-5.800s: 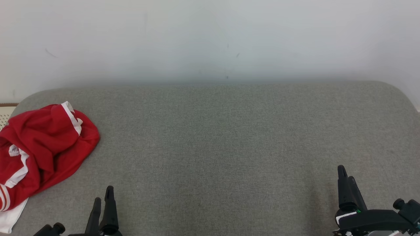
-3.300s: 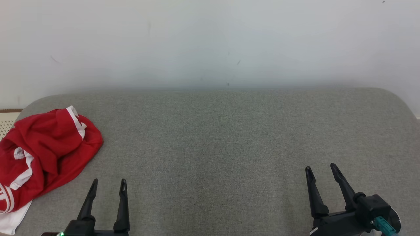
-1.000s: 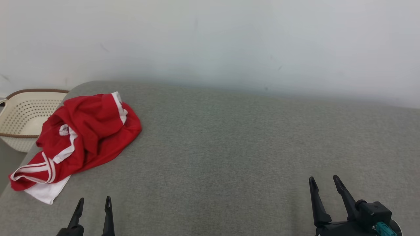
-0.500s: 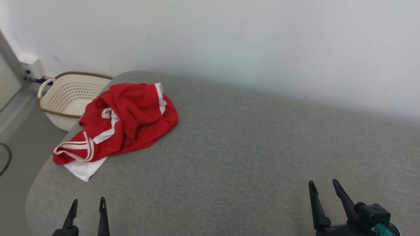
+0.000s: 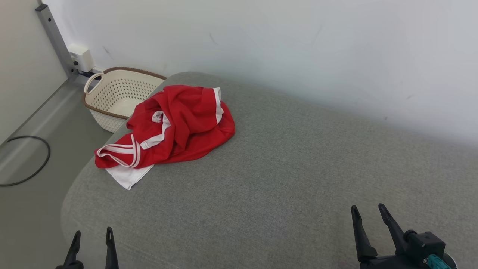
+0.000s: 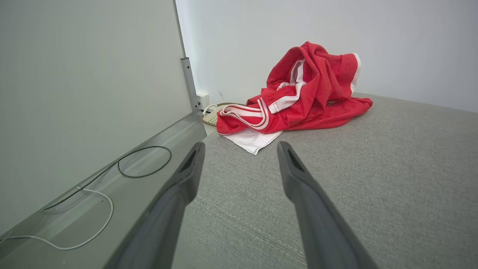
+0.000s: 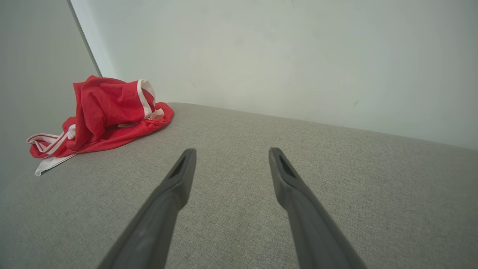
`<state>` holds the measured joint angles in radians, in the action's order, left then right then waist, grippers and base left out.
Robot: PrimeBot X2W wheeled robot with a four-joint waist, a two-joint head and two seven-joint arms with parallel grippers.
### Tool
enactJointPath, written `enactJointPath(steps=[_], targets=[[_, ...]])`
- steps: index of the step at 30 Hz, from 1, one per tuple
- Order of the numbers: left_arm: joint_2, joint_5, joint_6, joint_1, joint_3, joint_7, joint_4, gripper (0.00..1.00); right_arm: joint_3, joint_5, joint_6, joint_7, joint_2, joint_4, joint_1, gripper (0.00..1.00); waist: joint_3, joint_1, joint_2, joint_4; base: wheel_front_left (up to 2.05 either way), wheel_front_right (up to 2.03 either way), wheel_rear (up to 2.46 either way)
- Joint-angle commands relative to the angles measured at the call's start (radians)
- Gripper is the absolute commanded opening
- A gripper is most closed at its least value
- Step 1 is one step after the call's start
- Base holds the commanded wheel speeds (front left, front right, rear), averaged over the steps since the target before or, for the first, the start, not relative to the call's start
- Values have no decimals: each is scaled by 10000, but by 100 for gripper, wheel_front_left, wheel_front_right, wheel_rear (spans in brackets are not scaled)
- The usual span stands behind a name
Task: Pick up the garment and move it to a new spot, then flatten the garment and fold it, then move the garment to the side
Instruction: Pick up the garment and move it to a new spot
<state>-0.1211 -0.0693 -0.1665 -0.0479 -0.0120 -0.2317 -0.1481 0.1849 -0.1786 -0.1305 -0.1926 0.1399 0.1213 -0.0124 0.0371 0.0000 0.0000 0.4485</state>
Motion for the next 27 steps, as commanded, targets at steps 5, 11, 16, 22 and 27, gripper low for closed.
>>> enactJointPath(steps=[5, 11, 16, 22, 27], targets=[[-98, 81, -113, -48, 26, -150, 19, 100, 99, -71, -4, -38, 66, 32, -64, 100, -67, 0, 0, 141, 0, 0, 0], [29, -200, -37, -367, 31, -248, 48, 100, 280, -169, -4, -92, 101, 91, -163, 100, -149, 0, 0, -104, 0, 0, 0], [62, -540, 265, -1235, 62, -301, -269, 100, 468, -190, -4, -144, 159, 140, -428, 100, -273, 0, 0, -513, 0, 0, 0], [-81, -821, 730, -2836, 144, -336, -690, 100, 741, -305, -4, -219, 226, 257, -719, 100, -511, 0, 0, -1213, 0, 0, 0], [-264, -1071, 967, -3930, 58, -260, -1126, 100, 906, -374, -4, -295, 207, 329, -922, 100, -692, 0, 0, -1778, 0, 0, 0]])
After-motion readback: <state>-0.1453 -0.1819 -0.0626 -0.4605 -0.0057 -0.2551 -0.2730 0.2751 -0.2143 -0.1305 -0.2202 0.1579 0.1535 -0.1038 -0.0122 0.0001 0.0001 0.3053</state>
